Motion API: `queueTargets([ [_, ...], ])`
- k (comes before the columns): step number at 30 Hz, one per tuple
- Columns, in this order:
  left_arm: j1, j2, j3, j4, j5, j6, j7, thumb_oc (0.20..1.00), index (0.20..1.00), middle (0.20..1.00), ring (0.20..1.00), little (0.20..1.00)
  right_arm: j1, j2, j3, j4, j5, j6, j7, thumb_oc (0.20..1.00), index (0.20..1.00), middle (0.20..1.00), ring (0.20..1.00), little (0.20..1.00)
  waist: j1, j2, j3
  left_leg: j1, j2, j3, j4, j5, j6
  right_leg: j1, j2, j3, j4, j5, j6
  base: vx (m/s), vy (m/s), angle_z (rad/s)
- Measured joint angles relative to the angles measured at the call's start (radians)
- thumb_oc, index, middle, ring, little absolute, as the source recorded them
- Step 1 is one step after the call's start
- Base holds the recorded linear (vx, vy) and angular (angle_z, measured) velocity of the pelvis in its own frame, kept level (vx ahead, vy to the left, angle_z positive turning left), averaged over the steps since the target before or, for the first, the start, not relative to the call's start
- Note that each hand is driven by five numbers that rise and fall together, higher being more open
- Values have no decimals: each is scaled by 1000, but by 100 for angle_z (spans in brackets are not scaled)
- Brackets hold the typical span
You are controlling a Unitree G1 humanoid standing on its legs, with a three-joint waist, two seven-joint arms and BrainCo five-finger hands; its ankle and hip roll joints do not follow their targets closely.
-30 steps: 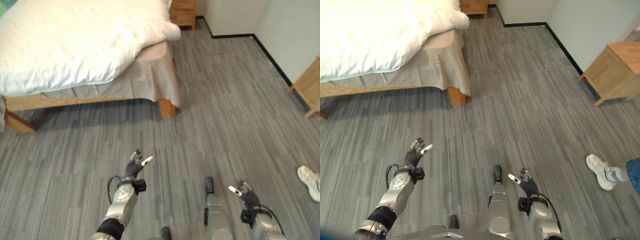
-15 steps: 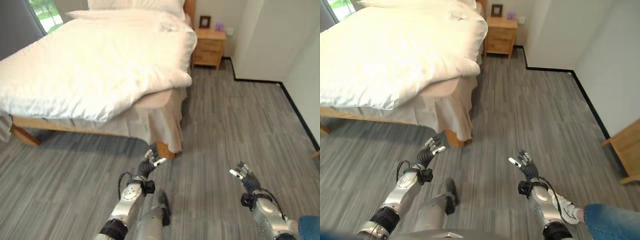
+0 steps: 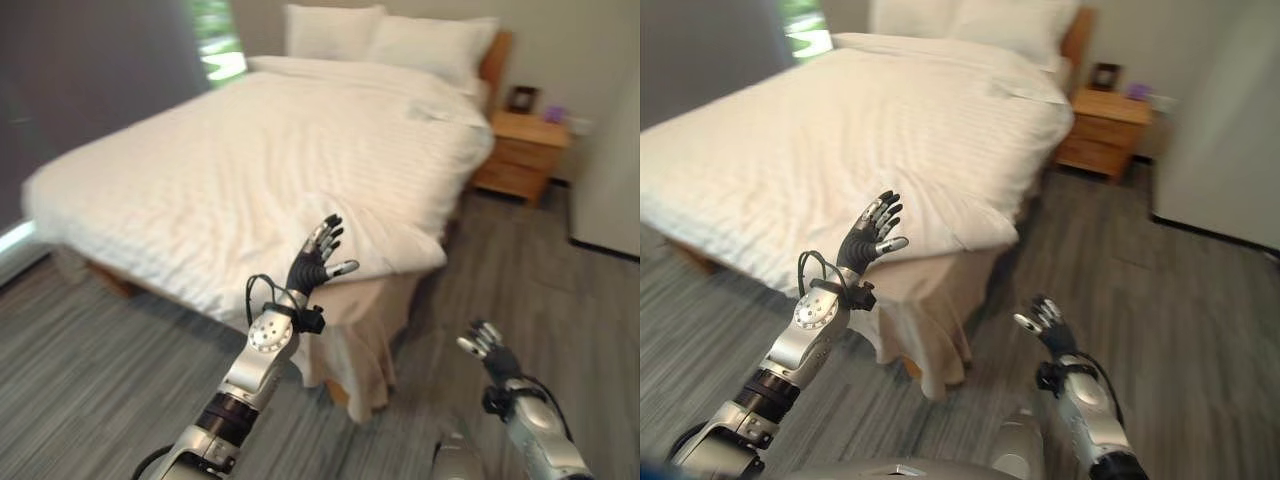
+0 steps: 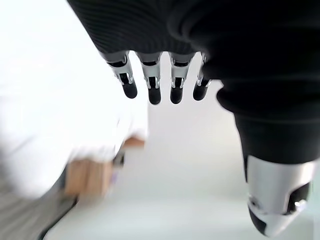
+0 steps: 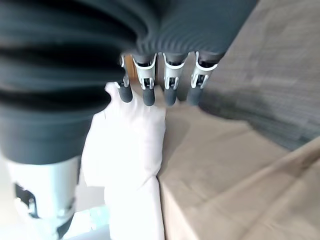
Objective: Making the bed.
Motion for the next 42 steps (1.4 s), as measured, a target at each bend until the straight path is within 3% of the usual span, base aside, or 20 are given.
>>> queueTargets([
  [1, 5, 4, 2, 36, -27, -10, -12, 1000, 1000, 1000, 1000, 1000, 16, -4, -31, -5, 1, -3, 1, 1000, 1000, 1000, 1000, 1000, -21, -52, -10, -6, 8, -95, 16, -24, -55, 57, 38, 176, -124, 20, 28, 203, -228, 196],
  [2, 1, 13, -3, 46, -29, -8, -14, 1000, 1000, 1000, 1000, 1000, 32, 1, -51, -8, 0, -6, 1, 1000, 1000, 1000, 1000, 1000, -38, -92, -12, -1, 0, -131, 31, -39, -84, 89, 34, 202, -126, 7, 43, 209, -226, 237],
  [3, 3, 13, -9, 50, -30, -4, -30, 1000, 1000, 1000, 1000, 1000, 57, -10, -68, -14, 0, -3, 1, 1000, 1000, 1000, 1000, 1000, -44, -141, -14, 9, -9, -165, 55, -62, -148, 130, 35, 215, -110, 84, -2, 179, -204, 191],
  [4, 93, -17, -11, 34, -32, 10, -47, 1000, 1000, 1000, 1000, 1000, 49, -82, -114, -8, -2, 7, 6, 1000, 1000, 1000, 1000, 1000, -23, -105, -9, -16, 59, -143, 103, -93, -209, 131, 97, 167, -68, 104, -40, 111, -142, 142],
  [5, 131, 0, -9, 12, -33, 10, -59, 1000, 1000, 1000, 1000, 1000, 28, -97, -138, -16, -2, -9, 5, 1000, 1000, 1000, 1000, 1000, -13, -109, -8, -29, 44, -132, 97, -97, -216, 146, 91, 166, -77, 94, -52, 215, -251, 80],
  [7, 203, 1, 23, -16, -65, 12, -96, 1000, 1000, 1000, 1000, 1000, -45, -159, -211, -47, -3, -27, 10, 1000, 1000, 1000, 1000, 1000, 9, -104, -4, -58, 11, -145, -1, -83, -194, 163, 122, 132, -118, 104, -66, 148, -153, 46],
  [8, 231, 1, 32, -45, -73, 13, -112, 1000, 1000, 1000, 1000, 1000, -84, -245, -214, -57, -7, -25, 25, 1000, 1000, 1000, 1000, 1000, 13, -76, -4, -62, -2, -144, -55, -67, -178, 177, 170, 120, -151, 121, -89, 82, -87, 28],
  [9, 234, 3, 32, -52, -76, 13, -120, 1000, 1000, 1000, 1000, 1000, -111, -282, -225, -61, -10, -27, 27, 1000, 1000, 1000, 1000, 1000, 24, -62, -2, -66, -1, -152, -65, -38, -171, 187, 193, 105, -163, 125, -95, 123, -127, -1],
  [10, 250, 13, 40, -65, -99, 12, -135, 1000, 1000, 1000, 1000, 1000, -138, -319, -226, -64, -17, -26, 31, 1000, 1000, 1000, 1000, 1000, 40, -63, -3, -57, 10, -176, -64, 12, -167, 205, 221, 108, -187, 126, -99, 97, -109, -4],
  [11, 270, 33, 46, -87, -126, 12, -146, 1000, 1000, 1000, 1000, 1000, -184, -367, -225, -70, -24, -41, 39, 1000, 1000, 1000, 1000, 1000, 44, -73, 0, -46, 34, -175, -65, 24, -178, 229, 237, 91, -203, 124, -106, 95, -108, 5],
  [13, 280, 64, 37, -113, -151, 11, -170, 1000, 1000, 1000, 1000, 1000, -259, -487, -192, -46, -31, -50, 39, 1000, 1000, 1000, 1000, 1000, 32, -90, 7, -63, 48, -177, -64, 26, -191, 215, 244, 52, -207, 116, -114, 56, -90, 21],
  [14, 292, 68, 36, -123, -158, 12, -178, 1000, 1000, 1000, 1000, 1000, -302, -528, -159, -35, -54, -48, 40, 1000, 1000, 1000, 1000, 1000, 34, -95, 14, -80, 58, -174, -64, 27, -193, 203, 243, 25, -209, 105, -98, 50, -86, 2],
  [15, 304, 75, 24, -132, -176, 12, -182, 1000, 1000, 1000, 1000, 1000, -345, -588, -99, -37, -63, -49, 41, 1000, 1000, 1000, 1000, 1000, 33, -84, 12, -91, 58, -177, -63, 29, -197, 191, 242, 12, -208, 99, -89, 30, -45, -1],
  [18, 357, 72, 7, -135, -213, 21, -212, 1000, 1000, 1000, 1000, 1000, -481, -690, 55, -61, -102, -54, 91, 1000, 1000, 1000, 1000, 1000, 41, -91, 20, -107, 55, -178, -66, 41, -204, 179, 232, -12, -208, 104, -91, 36, -57, 4],
  [22, 406, 75, 9, -130, -230, 34, -220, 1000, 1000, 1000, 1000, 1000, -658, -763, 294, -69, -140, -60, 134, 1000, 1000, 1000, 1000, 1000, 71, -103, 20, -117, 33, -202, -65, 46, -200, 175, 202, -28, -208, 105, -92, 18, -19, 15],
  [34, 419, 118, 35, -130, -230, 33, -210, 1000, 1000, 1000, 1000, 1000, -770, -688, 393, -58, -127, -67, 178, 1000, 1000, 1000, 1000, 1000, 133, -120, 16, -120, -15, -247, -60, 72, -186, 192, 157, -56, -203, 150, -114, -6, 7, 16],
  [35, 421, 115, 52, -123, -231, 32, -209, 1000, 1000, 1000, 1000, 1000, -883, -692, 551, -42, -129, -59, 193, 1000, 1000, 1000, 1000, 1000, 136, -123, 17, -137, -18, -254, -59, 72, -187, 184, 152, -70, -206, 148, -111, -90, -6, 20],
  [37, 420, 117, 60, -118, -258, 31, -209, 1000, 1000, 1000, 1000, 1000, -923, -676, 591, -36, -132, -62, 224, 1000, 1000, 1000, 1000, 1000, 166, -142, 25, -162, -17, -268, -53, 74, -186, 171, 151, -87, -207, 148, -112, -146, -24, 29],
  [39, 449, 123, 85, -121, -268, 31, -213, 1000, 1000, 1000, 1000, 1000, -1099, -791, 856, -32, -138, -62, 276, 1000, 1000, 1000, 1000, 1000, 195, -162, 36, -252, -23, -318, -29, 76, -201, 119, 134, -144, -207, 137, -98, -133, -31, 65],
  [42, 502, 134, 143, -102, -270, 32, -227, 1000, 1000, 1000, 1000, 1000, -1130, -878, 909, -19, -179, -58, 319, 1000, 1000, 1000, 1000, 1000, 222, -183, 51, -310, -24, -378, -19, 98, -215, 78, 135, -193, -207, 140, -101, -55, -10, 65],
])
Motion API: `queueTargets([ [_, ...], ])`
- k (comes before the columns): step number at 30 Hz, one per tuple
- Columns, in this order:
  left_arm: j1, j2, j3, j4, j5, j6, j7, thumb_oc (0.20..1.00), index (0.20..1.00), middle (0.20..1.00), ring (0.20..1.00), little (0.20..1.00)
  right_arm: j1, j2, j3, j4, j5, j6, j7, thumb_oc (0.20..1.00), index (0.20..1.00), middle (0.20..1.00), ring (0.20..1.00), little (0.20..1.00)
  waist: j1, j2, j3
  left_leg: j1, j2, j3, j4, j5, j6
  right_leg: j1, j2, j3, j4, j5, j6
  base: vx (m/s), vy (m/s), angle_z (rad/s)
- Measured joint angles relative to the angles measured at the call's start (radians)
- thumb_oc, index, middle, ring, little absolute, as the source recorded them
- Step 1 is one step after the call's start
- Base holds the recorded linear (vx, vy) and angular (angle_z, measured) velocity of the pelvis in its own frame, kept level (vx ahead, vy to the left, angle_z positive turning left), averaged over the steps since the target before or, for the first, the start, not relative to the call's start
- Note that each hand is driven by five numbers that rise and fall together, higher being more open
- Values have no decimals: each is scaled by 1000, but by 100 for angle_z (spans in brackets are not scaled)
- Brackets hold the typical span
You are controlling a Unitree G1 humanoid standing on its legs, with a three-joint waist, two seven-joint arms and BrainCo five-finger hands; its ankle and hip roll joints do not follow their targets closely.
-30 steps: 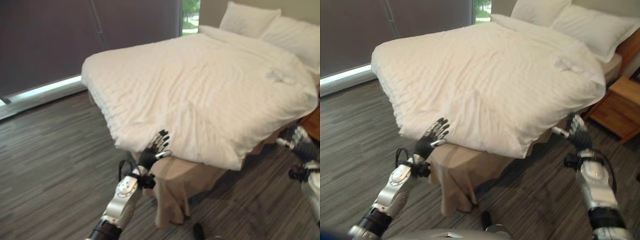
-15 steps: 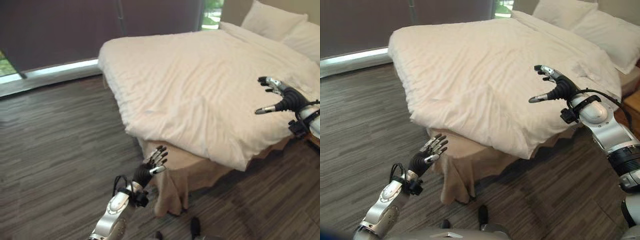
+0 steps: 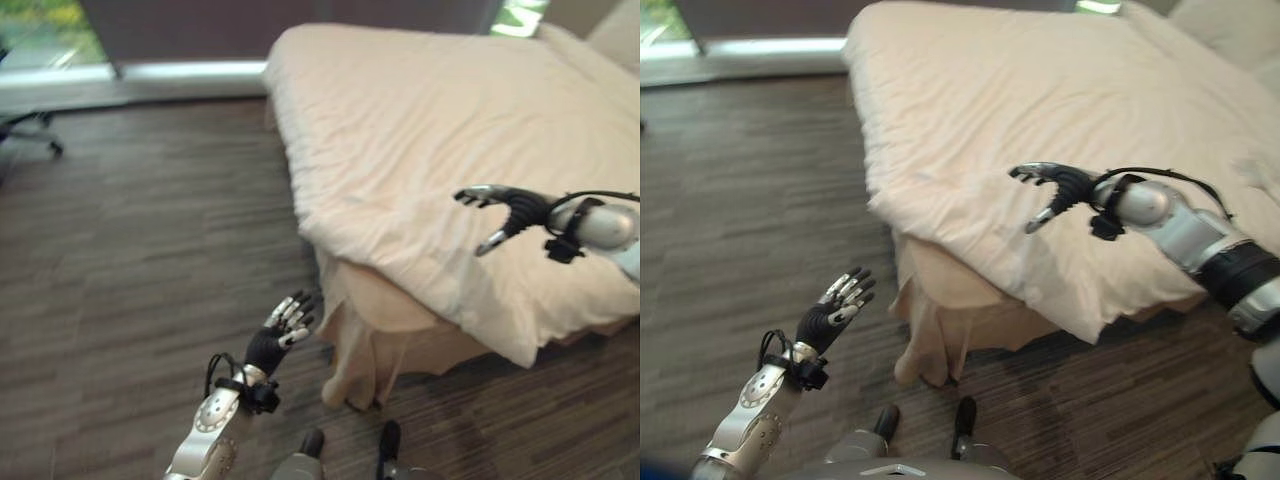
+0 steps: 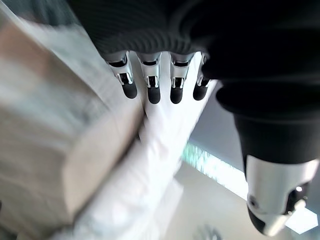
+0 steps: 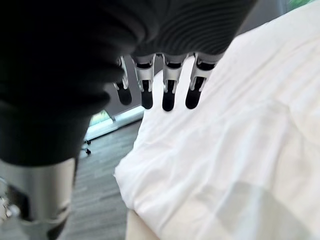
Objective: Making the bed.
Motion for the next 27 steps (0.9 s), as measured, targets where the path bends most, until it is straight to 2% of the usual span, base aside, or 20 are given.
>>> queueTargets([
  [1, 22, 14, 5, 14, -5, 2, 0, 1000, 1000, 1000, 1000, 1000, 0, 0, -8, 7, -1, 1, 4, 1000, 1000, 1000, 1000, 1000, 15, -2, 2, -8, 0, -2, 0, 2, 1, -7, 2, 0, 0, 2, -2, -81, -17, 16],
  [2, 52, 39, 6, 38, -23, 5, -2, 1000, 1000, 1000, 1000, 1000, -42, -7, 41, -8, -5, 0, 19, 1000, 1000, 1000, 1000, 1000, 31, 0, 15, -19, 1, -7, 5, 3, 3, -11, 2, -8, 0, 5, -6, -50, -13, 10],
  [4, 65, 65, 15, 37, -27, 5, -10, 1000, 1000, 1000, 1000, 1000, -103, -34, 110, -39, -36, -1, 47, 1000, 1000, 1000, 1000, 1000, 28, -1, 33, -45, -2, -14, 15, 0, -1, -29, 3, -15, 2, 3, -3, -24, -11, 10],
  [7, 50, 80, 41, 64, -27, 5, -23, 1000, 1000, 1000, 1000, 1000, -164, -37, 171, -42, -37, 16, 100, 1000, 1000, 1000, 1000, 1000, 30, -32, 64, -85, -3, -10, 23, 5, -8, -68, 2, -11, 4, 14, -5, -5, 1, -1],
  [12, 4, 81, 39, 72, -27, 6, -23, 1000, 1000, 1000, 1000, 1000, -228, -69, 227, -35, -20, 36, 120, 1000, 1000, 1000, 1000, 1000, 27, -61, 85, -84, -4, 10, 24, 4, -9, -75, 3, 7, 4, 16, -3, 9, 7, -11],
  [18, -66, 83, 28, 73, -37, 5, -23, 1000, 1000, 1000, 1000, 1000, -367, -136, 283, 210, 11, 56, 122, 1000, 1000, 1000, 1000, 1000, 17, -62, 87, -80, -7, 16, 23, 5, -7, -75, 1, 15, 4, 25, -7, -1, 1, -3],
  [21, -70, 84, 0, 74, -37, 5, -23, 1000, 1000, 1000, 1000, 1000, -392, -137, 260, 290, 9, 64, 109, 1000, 1000, 1000, 1000, 1000, 13, -61, 88, -78, -6, 24, 23, 3, -10, -76, 2, 23, 3, 25, -5, -9, 11, -9],
  [27, -69, 84, -16, 77, -37, 7, -23, 1000, 1000, 1000, 1000, 1000, -344, -98, 186, 295, 8, 66, 95, 1000, 1000, 1000, 1000, 1000, 12, -49, 96, -87, -6, 44, 24, 0, -14, -93, 2, 43, 0, 25, 1, -5, 3, -10],
])
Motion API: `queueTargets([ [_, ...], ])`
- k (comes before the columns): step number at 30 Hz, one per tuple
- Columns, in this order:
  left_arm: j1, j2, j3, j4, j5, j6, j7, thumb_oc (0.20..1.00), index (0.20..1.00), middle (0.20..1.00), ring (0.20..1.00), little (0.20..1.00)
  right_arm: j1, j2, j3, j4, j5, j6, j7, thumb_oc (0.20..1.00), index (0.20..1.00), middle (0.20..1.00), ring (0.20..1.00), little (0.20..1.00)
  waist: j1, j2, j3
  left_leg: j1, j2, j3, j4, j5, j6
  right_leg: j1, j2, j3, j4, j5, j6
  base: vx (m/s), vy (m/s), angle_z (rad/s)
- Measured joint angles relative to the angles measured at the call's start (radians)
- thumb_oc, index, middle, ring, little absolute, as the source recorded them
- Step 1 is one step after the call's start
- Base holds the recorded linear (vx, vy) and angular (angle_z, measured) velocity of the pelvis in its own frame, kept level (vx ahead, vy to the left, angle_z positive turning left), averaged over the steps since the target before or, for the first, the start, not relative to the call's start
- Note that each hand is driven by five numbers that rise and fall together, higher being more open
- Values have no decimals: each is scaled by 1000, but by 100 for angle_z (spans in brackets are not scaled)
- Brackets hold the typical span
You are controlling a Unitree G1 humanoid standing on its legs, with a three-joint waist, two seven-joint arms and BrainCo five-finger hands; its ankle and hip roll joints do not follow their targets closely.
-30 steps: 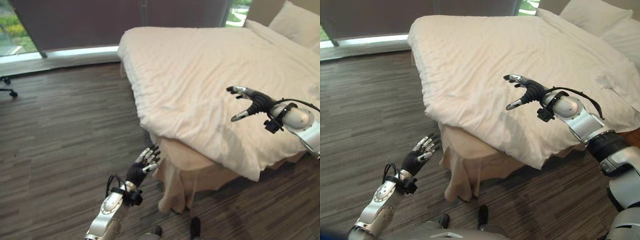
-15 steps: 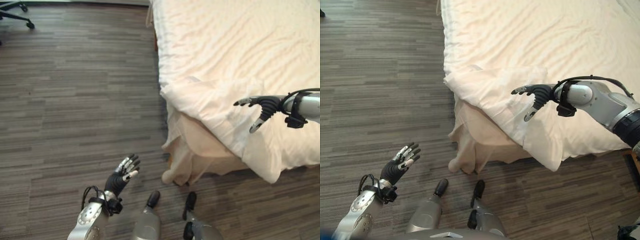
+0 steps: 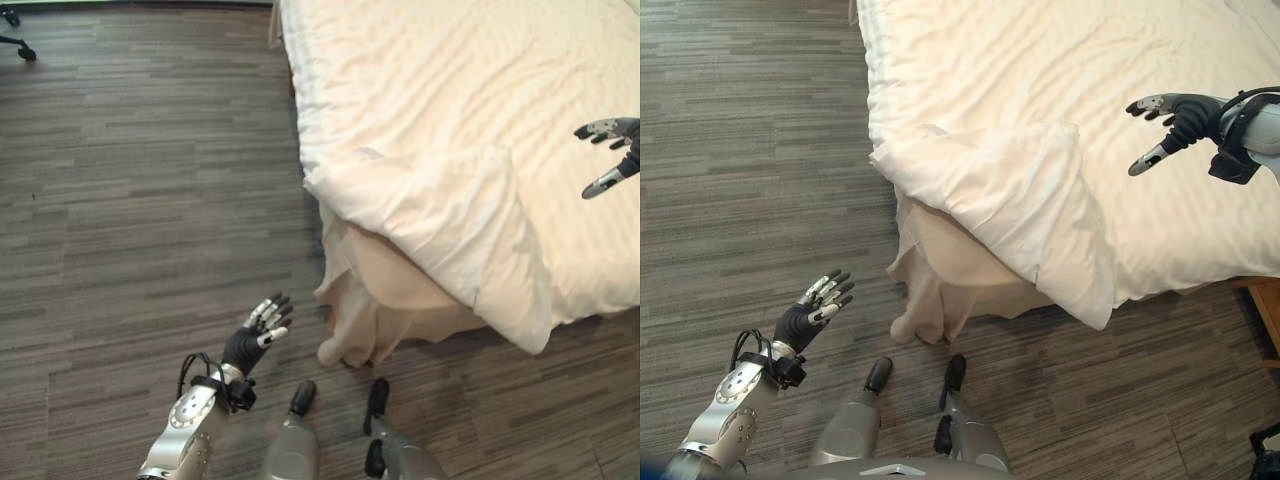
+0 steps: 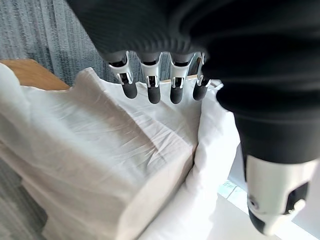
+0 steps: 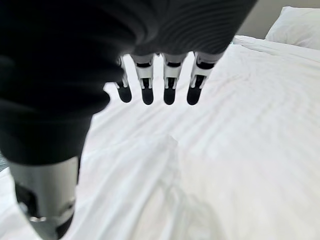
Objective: Making the bed.
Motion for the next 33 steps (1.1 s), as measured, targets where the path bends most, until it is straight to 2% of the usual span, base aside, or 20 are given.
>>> queueTargets([
  [9, -14, -2, -4, 40, 0, 8, 1, 1000, 1000, 1000, 1000, 1000, 66, 81, -14, -20, 1, 12, 3, 1000, 1000, 1000, 1000, 1000, 10, 21, 12, -55, 1, -9, 26, 1, 1, -38, 9, -7, 4, 13, -16, 1, -1, 2],
  [12, -21, -3, -11, 40, 0, 8, 1, 1000, 1000, 1000, 1000, 1000, 74, 84, -14, -35, 12, 20, 12, 1000, 1000, 1000, 1000, 1000, 10, 30, 18, -56, 0, -9, 26, 0, 0, -38, 8, -7, 4, 13, -16, 0, 0, 0],
  [13, -59, -3, -30, 64, 1, 8, 3, 1000, 1000, 1000, 1000, 1000, 73, 75, -16, -84, 42, 21, 19, 1000, 1000, 1000, 1000, 1000, 7, 45, 28, -56, -3, -6, 28, 0, -1, -38, 5, -5, 4, 11, -13, 29, -208, 1],
  [14, -65, -45, 11, 63, -2, 18, 16, 1000, 1000, 1000, 1000, 1000, 218, 76, -258, -84, 40, 24, 26, 1000, 1000, 1000, 1000, 1000, 10, 55, 48, -49, 35, 50, 55, -14, -15, -5, 14, -17, 8, 12, -27, 30, -330, 7],
  [15, -66, -97, 83, 62, -18, 15, 36, 1000, 1000, 1000, 1000, 1000, 386, 88, -494, -83, 64, 8, 6, 1000, 1000, 1000, 1000, 1000, 22, 59, 71, -45, 39, 85, 115, -33, -22, 46, 22, -31, 11, 1, -50, 57, -568, 111],
  [16, -70, -157, 137, 57, -53, 9, 77, 1000, 1000, 1000, 1000, 1000, 611, 43, -712, -24, 77, 20, -6, 1000, 1000, 1000, 1000, 1000, -17, 75, 102, -51, 49, 322, 252, -31, -23, 180, 9, -99, 4, -51, -58, 53, -404, 156],
  [17, -59, -153, 136, 46, -61, 9, 76, 1000, 1000, 1000, 1000, 1000, 685, 23, -786, 38, 78, 24, -21, 1000, 1000, 1000, 1000, 1000, -35, 88, 101, -41, 74, 444, 278, -33, -21, 226, 9, -128, 5, -79, -58, 45, -281, 181],
  [18, -44, -146, 138, 30, -64, 6, 76, 1000, 1000, 1000, 1000, 1000, 723, 18, -864, 95, 78, 25, -38, 1000, 1000, 1000, 1000, 1000, -44, 99, 92, -39, 101, 520, 295, -45, -11, 244, 14, -147, 23, -114, -55, 21, -88, 87],
  [19, -28, -141, 140, 19, -66, 2, 76, 1000, 1000, 1000, 1000, 1000, 733, 9, -920, 156, 78, 24, -69, 1000, 1000, 1000, 1000, 1000, -39, 116, 83, -32, 121, 537, 299, -77, -4, 235, 27, -154, 56, -139, -56, 8, -86, 39],
  [20, -18, -135, 143, 20, -66, -6, 77, 1000, 1000, 1000, 1000, 1000, 731, 1, -968, 217, 78, 21, -110, 1000, 1000, 1000, 1000, 1000, -39, 128, 75, -23, 135, 519, 289, -116, -27, 220, 42, -152, 85, -160, -68, 12, -105, 6],
  [21, -10, -144, 126, 68, -66, -2, 86, 1000, 1000, 1000, 1000, 1000, 693, -10, -1005, 295, 72, 19, -180, 1000, 1000, 1000, 1000, 1000, -43, 134, 71, -10, 131, 521, 224, -95, -25, 204, 49, -152, 96, -161, -73, 5, -71, -1],
  [23, 7, -182, 122, 81, -64, 18, 88, 1000, 1000, 1000, 1000, 1000, 685, -8, -1008, 312, 45, 19, -221, 1000, 1000, 1000, 1000, 1000, -53, 135, 69, 2, 127, 525, 184, -64, -24, 210, 49, -151, 68, -153, -76, -80, -20, -10],
  [24, 18, -194, 117, 81, -61, 20, 90, 1000, 1000, 1000, 1000, 1000, 654, -3, -961, 326, -1, 21, -239, 1000, 1000, 1000, 1000, 1000, -48, 142, 66, -2, 120, 510, 169, -45, -10, 209, 51, -159, 64, -135, -80, -86, 20, -16],
  [25, 11, -204, 118, 81, -55, 22, 97, 1000, 1000, 1000, 1000, 1000, 564, -2, -856, 349, -64, 36, -273, 1000, 1000, 1000, 1000, 1000, -61, 147, 64, -15, 105, 461, 153, -28, -6, 205, 53, -177, 43, -117, -78, -17, 51, 9],
  [27, -19, -204, 116, 83, -42, 26, 112, 1000, 1000, 1000, 1000, 1000, 465, 1, -812, 363, -127, 44, -313, 1000, 1000, 1000, 1000, 1000, -94, 155, 58, -51, 87, 412, 135, -16, -8, 192, 51, -204, 3, -101, -77, 26, 64, 40],
  [28, -37, -203, 117, 82, -33, 27, 119, 1000, 1000, 1000, 1000, 1000, 394, 16, -788, 365, -156, 43, -350, 1000, 1000, 1000, 1000, 1000, -91, 163, 53, -50, 81, 409, 101, 14, 2, 174, 50, -203, 3, -95, -80, 18, 93, 28],
  [31, -41, -183, 117, 78, -25, 29, 128, 1000, 1000, 1000, 1000, 1000, 333, 68, -776, 366, -179, 41, -388, 1000, 1000, 1000, 1000, 1000, -68, 166, 52, -51, 71, 411, 94, 24, 15, 163, 43, -193, 1, -94, -79, 6, 90, 0],
  [33, -39, -171, 117, 76, -20, 29, 132, 1000, 1000, 1000, 1000, 1000, 321, 89, -760, 370, -207, 43, -395, 1000, 1000, 1000, 1000, 1000, -56, 167, 51, -52, 63, 414, 73, 40, 45, 152, 40, -195, 1, -83, -76, -7, 78, -1],
])
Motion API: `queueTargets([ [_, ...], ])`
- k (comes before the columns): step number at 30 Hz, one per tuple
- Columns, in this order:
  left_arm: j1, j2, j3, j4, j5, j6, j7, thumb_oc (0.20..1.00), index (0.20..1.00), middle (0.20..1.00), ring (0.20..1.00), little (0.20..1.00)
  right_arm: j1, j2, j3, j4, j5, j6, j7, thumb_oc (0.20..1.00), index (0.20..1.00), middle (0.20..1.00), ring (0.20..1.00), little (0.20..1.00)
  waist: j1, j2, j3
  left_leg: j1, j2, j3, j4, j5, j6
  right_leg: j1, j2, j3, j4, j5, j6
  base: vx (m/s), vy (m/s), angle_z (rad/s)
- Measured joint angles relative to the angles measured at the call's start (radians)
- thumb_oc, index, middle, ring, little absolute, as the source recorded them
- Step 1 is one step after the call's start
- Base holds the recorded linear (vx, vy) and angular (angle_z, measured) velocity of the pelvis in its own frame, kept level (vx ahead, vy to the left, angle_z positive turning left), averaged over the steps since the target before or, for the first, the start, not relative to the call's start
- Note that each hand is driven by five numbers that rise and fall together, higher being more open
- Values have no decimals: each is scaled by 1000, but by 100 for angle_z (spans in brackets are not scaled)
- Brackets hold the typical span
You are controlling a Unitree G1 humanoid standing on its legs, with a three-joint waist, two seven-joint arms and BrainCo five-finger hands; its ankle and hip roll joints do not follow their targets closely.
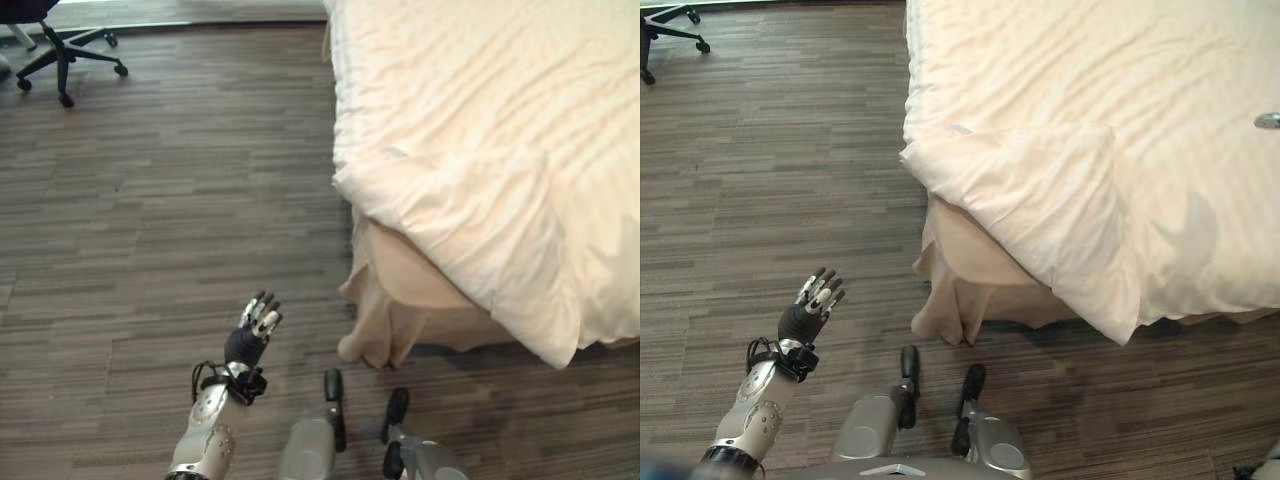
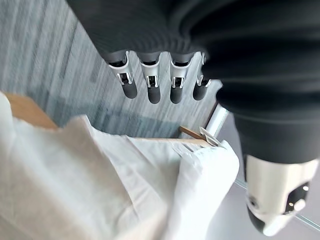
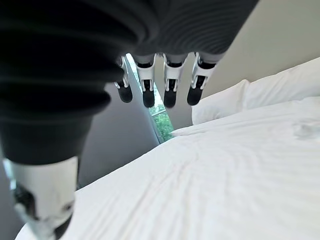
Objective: Making the bed.
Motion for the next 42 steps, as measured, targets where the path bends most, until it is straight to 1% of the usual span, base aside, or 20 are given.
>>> queueTargets([
  [2, -1, 4, 0, 0, 2, 1, 1, 1000, 1000, 1000, 1000, 1000, -17, 27, 21, 8, -2, 3, -3, 1000, 1000, 1000, 1000, 1000, 8, 2, -2, -3, -7, 4, -18, 9, 13, -13, -4, 1, 0, 2, 3, -22, 80, -1],
  [3, -4, 7, -1, 0, 2, 0, 2, 1000, 1000, 1000, 1000, 1000, -36, 63, 46, 29, -29, 7, -6, 1000, 1000, 1000, 1000, 1000, 15, 3, -2, -7, -12, 5, -30, 15, 23, -24, -7, 2, 4, 8, 8, -20, 69, -1],
  [6, -16, 10, -16, 0, 2, 1, 3, 1000, 1000, 1000, 1000, 1000, -75, 120, 101, 83, -46, 19, -5, 1000, 1000, 1000, 1000, 1000, 19, 5, -4, -20, -15, 4, -41, 19, 29, -41, -8, 2, 4, 9, 9, -34, 64, -1],
  [9, -14, 11, -34, 0, 3, 1, 4, 1000, 1000, 1000, 1000, 1000, -108, 134, 151, 104, -76, 19, -1, 1000, 1000, 1000, 1000, 1000, 23, 11, -9, -41, -16, 3, -46, 23, 35, -66, -8, 2, 4, 10, 12, -19, 34, 0],
  [10, -11, 11, -41, 0, 5, 1, 4, 1000, 1000, 1000, 1000, 1000, -117, 145, 178, 125, -77, 21, 6, 1000, 1000, 1000, 1000, 1000, 18, 13, -10, -48, -15, 2, -46, 24, 36, -71, -8, 1, 4, 11, 13, 0, 0, 0],
  [17, -9, 11, -50, -1, 39, 0, 18, 1000, 1000, 1000, 1000, 1000, -110, 209, 144, 153, -77, 39, 0, 1000, 1000, 1000, 1000, 1000, 27, 28, -10, -101, -16, 0, -45, 30, 41, -123, -8, 2, 4, 13, 16, -4, 16, 0],
  [19, -19, 8, -57, -2, 39, -1, 29, 1000, 1000, 1000, 1000, 1000, -58, 245, 96, 152, -77, 35, -23, 1000, 1000, 1000, 1000, 1000, 39, 36, -7, -128, -16, -4, -47, 31, 41, -151, -8, 0, 0, 13, 19, 0, 0, 0],
  [22, -27, -4, -72, -5, 41, -10, 36, 1000, 1000, 1000, 1000, 1000, -8, 282, 89, 159, -78, 35, -37, 1000, 1000, 1000, 1000, 1000, 61, 47, -3, -161, -17, -5, -47, 38, 43, -183, -8, -1, 3, 20, 15, 0, 0, 0],
  [24, -49, -17, -99, -4, 43, -14, 42, 1000, 1000, 1000, 1000, 1000, 9, 311, 94, 166, -96, 36, -39, 1000, 1000, 1000, 1000, 1000, 68, 58, 19, -172, -18, -8, -47, 45, 49, -192, -7, -4, 4, 29, 16, 14, 15, 4],
  [26, -59, -24, -106, -3, 43, -16, 46, 1000, 1000, 1000, 1000, 1000, 15, 338, 89, 154, -114, 36, -60, 1000, 1000, 1000, 1000, 1000, 67, 53, 31, -174, -18, -8, -52, 45, 50, -197, -7, -3, 4, 28, 17, 0, 0, 0],
  [28, -77, -37, -110, 0, 43, -17, 50, 1000, 1000, 1000, 1000, 1000, 15, 341, 92, 141, -116, 33, -67, 1000, 1000, 1000, 1000, 1000, 64, 40, 45, -174, -18, -7, -56, 46, 51, -200, -6, -2, 4, 28, 17, 4, 2, -2],
  [30, -103, -41, -126, 2, 44, -20, 53, 1000, 1000, 1000, 1000, 1000, 27, 339, 151, 127, -160, 31, -68, 1000, 1000, 1000, 1000, 1000, 62, 22, 56, -174, -17, -6, -56, 46, 51, -201, -6, 0, 4, 27, 18, 1, 1, -2],
  [31, -125, -44, -142, 4, 62, -21, 53, 1000, 1000, 1000, 1000, 1000, 39, 345, 168, 113, -201, 25, -67, 445, 445, 445, 445, 445, 61, 9, 64, -172, -17, -6, -56, 46, 51, -200, -5, 0, 4, 27, 19, 0, 0, 0],
  [32, -138, -48, -151, 8, 74, -21, 54, 1000, 1000, 1000, 1000, 1000, 64, 350, 154, 104, -234, 22, -72, 445, 445, 445, 445, 445, 62, 4, 66, -172, -17, -7, -57, 47, 51, -198, -5, -1, 4, 26, 20, 7, 23, 6],
  [33, -148, -48, -158, 8, 82, -21, 54, 1000, 1000, 1000, 1000, 1000, 100, 354, 114, 84, -251, 12, -90, 200, 200, 200, 200, 200, 63, -5, 70, -165, -17, -8, -57, 47, 50, -190, -5, -1, 4, 25, 21, 6, 21, 5],
  [36, -146, -48, -152, 16, 83, -21, 55, 1000, 1000, 1000, 1000, 1000, 162, 358, 83, 30, -317, 11, -108, 200, 200, 200, 200, 200, 63, -10, 71, -151, -19, -9, -63, 47, 51, -178, -6, -1, 2, 24, 23, 1, 11, 0],
  [38, -141, -48, -141, 27, 83, -21, 63, 1000, 1000, 1000, 1000, 1000, 201, 365, 68, 6, -353, 12, -113, 200, 200, 200, 200, 200, 60, -11, 71, -134, -19, -9, -66, 47, 50, -164, -7, 0, 1, 17, 32, 3, 55, 1],
  [39, -139, -48, -137, 27, 86, -22, 64, 1000, 1000, 1000, 1000, 1000, 242, 371, 27, -19, -369, 12, -123, 200, 200, 200, 200, 200, 62, -14, 69, -130, -19, -10, -67, 46, 49, -160, -7, 0, -1, 17, 32, 12, 60, 1],
  [40, -133, -48, -116, 35, 107, -22, 71, 1000, 1000, 1000, 1000, 1000, 303, 398, -44, -61, -415, 11, -152, 200, 200, 200, 200, 200, 62, -17, 68, -116, -20, -10, -78, 46, 49, -151, -7, 1, -1, 14, 36, 24, 70, -1],
  [42, -128, -48, -103, 36, 111, -23, 80, 1000, 1000, 1000, 1000, 1000, 327, 424, -83, -77, -430, 12, -162, 200, 200, 200, 200, 200, 45, -20, 66, -109, -22, -7, -81, 43, 45, -149, -9, 5, 1, 13, 38, 22, 48, 0],
])
